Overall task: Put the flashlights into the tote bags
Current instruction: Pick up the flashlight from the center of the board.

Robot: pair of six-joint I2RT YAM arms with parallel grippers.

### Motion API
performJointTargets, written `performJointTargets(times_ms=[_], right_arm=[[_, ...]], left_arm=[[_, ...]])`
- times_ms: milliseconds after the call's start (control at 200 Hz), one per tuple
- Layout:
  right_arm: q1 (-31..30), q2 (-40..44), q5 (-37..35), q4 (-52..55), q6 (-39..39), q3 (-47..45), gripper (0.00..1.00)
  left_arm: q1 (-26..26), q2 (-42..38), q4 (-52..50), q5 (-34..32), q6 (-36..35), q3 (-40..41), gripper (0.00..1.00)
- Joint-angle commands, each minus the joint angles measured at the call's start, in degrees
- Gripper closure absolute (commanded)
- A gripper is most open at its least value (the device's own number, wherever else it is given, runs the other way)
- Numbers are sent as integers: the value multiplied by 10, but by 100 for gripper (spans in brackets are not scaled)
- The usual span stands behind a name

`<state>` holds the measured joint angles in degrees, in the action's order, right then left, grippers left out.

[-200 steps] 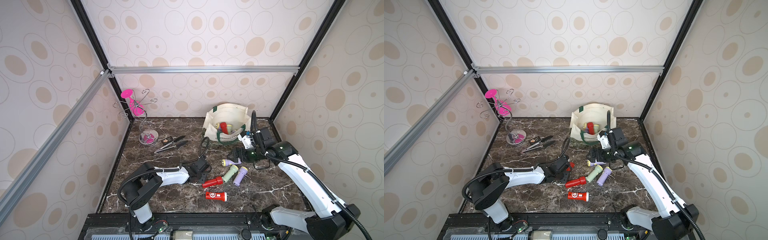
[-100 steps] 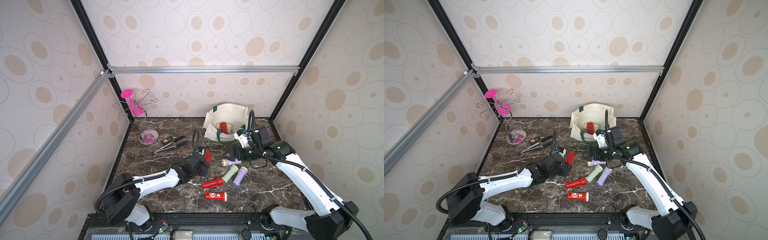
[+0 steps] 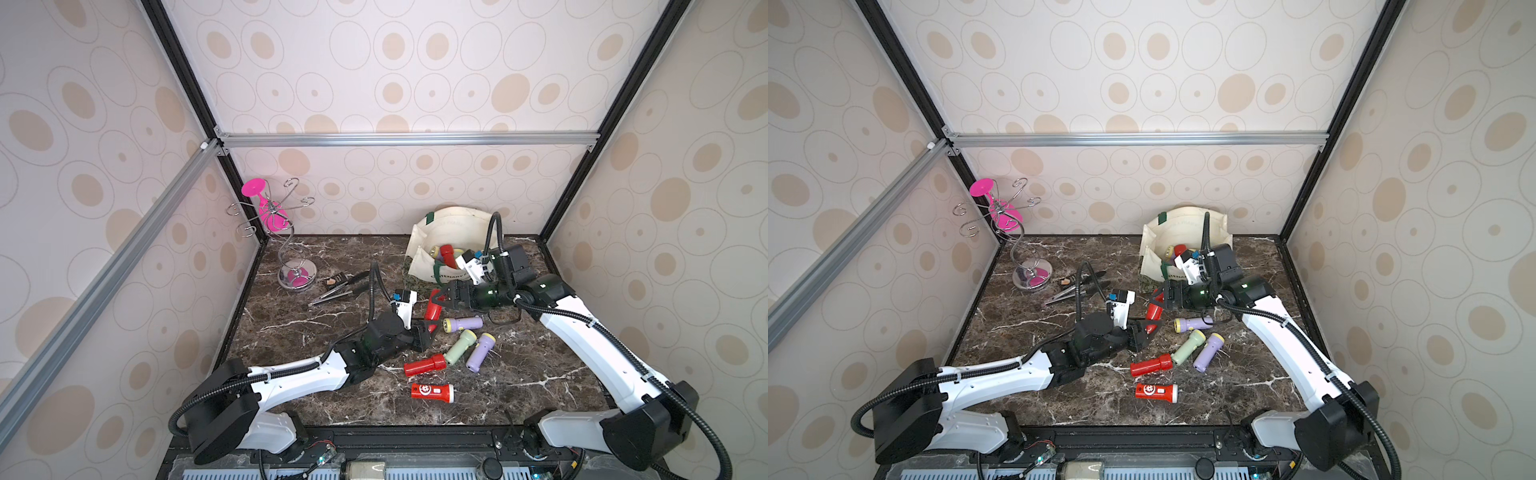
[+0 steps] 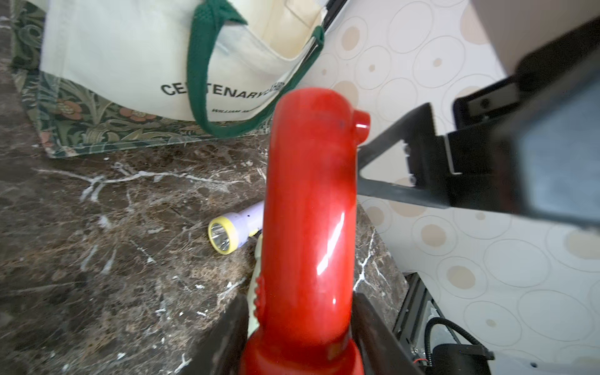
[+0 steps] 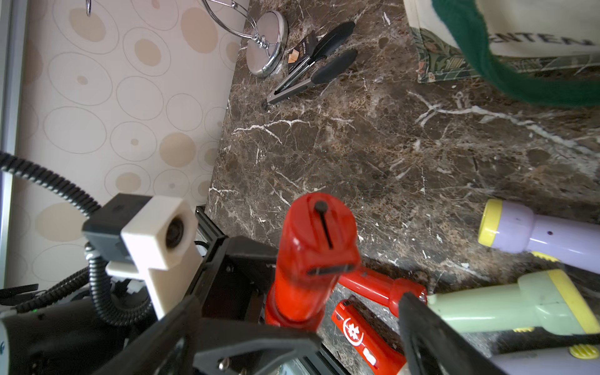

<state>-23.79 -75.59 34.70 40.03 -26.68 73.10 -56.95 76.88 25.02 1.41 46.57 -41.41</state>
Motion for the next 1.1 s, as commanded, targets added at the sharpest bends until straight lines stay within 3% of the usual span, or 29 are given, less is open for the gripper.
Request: performJointTargets(times_ms=[0, 540, 755, 950, 1021, 1096], right_arm=[[-3, -12, 12, -13, -11, 20, 4], [-4, -16, 62, -80, -63, -22, 31], [-5, -18, 69, -90, -68, -26, 61], [-7, -14, 74, -91, -67, -31, 80], [-7, -11, 69, -88, -61, -28, 87], [-7, -11, 59, -75, -47, -16, 94]], left_arm=[[-10, -6, 59, -1, 5, -29, 88], [-16, -6, 78, -16, 11, -34, 91], [-16, -6, 83, -21, 15, -31, 92], [-16, -8, 75, -25, 10, -35, 92], [-16, -10, 68, -29, 7, -34, 85], [-16, -10, 55, -32, 2, -36, 60]])
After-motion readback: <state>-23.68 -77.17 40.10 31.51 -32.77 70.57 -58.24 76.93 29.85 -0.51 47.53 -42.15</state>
